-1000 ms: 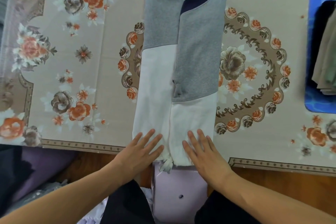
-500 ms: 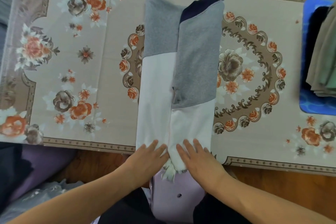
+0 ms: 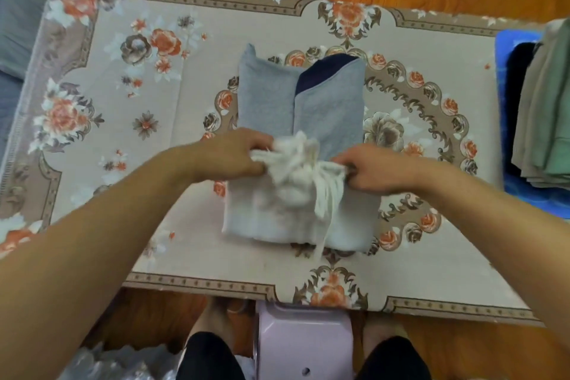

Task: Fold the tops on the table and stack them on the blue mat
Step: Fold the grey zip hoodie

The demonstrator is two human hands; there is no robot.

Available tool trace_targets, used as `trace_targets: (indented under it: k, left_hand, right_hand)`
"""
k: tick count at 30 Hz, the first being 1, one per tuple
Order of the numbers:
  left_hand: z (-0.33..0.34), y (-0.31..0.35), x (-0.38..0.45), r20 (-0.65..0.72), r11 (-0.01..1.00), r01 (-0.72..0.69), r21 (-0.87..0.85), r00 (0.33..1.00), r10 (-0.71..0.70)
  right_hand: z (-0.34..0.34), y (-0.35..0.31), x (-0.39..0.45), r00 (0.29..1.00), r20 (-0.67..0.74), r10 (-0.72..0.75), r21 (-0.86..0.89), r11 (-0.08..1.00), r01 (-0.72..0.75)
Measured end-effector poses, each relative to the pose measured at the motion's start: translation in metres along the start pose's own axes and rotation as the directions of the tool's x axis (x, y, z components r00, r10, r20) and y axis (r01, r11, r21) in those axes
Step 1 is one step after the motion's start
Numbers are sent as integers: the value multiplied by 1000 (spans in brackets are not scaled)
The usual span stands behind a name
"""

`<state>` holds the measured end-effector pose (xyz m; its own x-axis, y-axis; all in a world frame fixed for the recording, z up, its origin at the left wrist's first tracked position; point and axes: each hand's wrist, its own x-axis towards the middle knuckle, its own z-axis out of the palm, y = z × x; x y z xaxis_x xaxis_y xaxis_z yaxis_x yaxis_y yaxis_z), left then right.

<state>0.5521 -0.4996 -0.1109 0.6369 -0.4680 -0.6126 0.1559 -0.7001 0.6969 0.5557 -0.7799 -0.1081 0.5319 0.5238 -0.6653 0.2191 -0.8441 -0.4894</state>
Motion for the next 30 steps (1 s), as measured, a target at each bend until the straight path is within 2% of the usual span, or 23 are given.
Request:
trace_targets:
  k: [2,4,7,9,11,13,14,15,16,18,19,20,22,24,26,28,29,30]
  left_hand:
    - [2,-16,23,-143,972,96,-213,981,-128]
    - [21,-32,42,-319,948,183,-260,910,-263]
    - [55,-43,46,-471,915,195,-353,808,-354]
    - [73,-45,40,-550,933,166,-319,770,-325]
    - [86,-43,31,-633,967,143,-209,734,-246]
    - [101,-37,19,-718,984,158,-87,674,-172]
    - [110,-36,14,-753,987,159,-25,647,-123]
    - [117,-34,8,-777,988,153,35,626,-70]
    - [126,-34,3,-778,987,137,83,627,-22]
    - [133,-35,3,-727,974,94,205,682,87]
    - [130,-37,8,-678,960,61,275,720,149]
    - [123,-36,16,-613,942,34,333,768,188]
    - [103,-28,36,-441,912,23,410,880,176]
    - [81,-18,58,-293,858,58,510,950,110]
    - [67,-8,69,-214,828,70,556,975,61]
    - [60,-5,70,-181,852,51,521,982,52]
    - [58,-5,69,-172,866,40,499,984,54]
    - [57,-7,67,-165,876,34,481,985,53]
  right_hand:
    - [-1,19,27,992,-112,56,-13,998,-58]
    - [14,35,47,968,-215,133,38,991,-127]
    - [40,45,54,921,-328,210,276,954,-119]
    - [53,47,49,891,-388,236,374,924,-82]
    - [64,45,38,838,-466,284,371,922,-107]
    - [74,34,26,703,-655,276,254,957,-139]
    - [77,26,22,634,-746,206,156,979,-135]
    - [80,18,20,605,-788,114,59,992,-109]
    - [82,13,23,635,-773,19,-29,998,-64]
    - [80,9,34,790,-605,-95,-107,994,37]
    - [77,9,42,856,-511,-86,-67,996,60]
    - [73,8,50,892,-449,-55,13,998,68]
    - [60,11,61,890,-455,30,204,976,72]
    - [40,15,67,875,-461,145,311,950,7]
    - [22,20,68,866,-437,243,288,950,-121]
    - [6,23,67,829,-425,364,150,931,-333]
    - [0,24,68,811,-410,418,133,907,-400]
    - [-5,23,70,806,-380,454,197,891,-409]
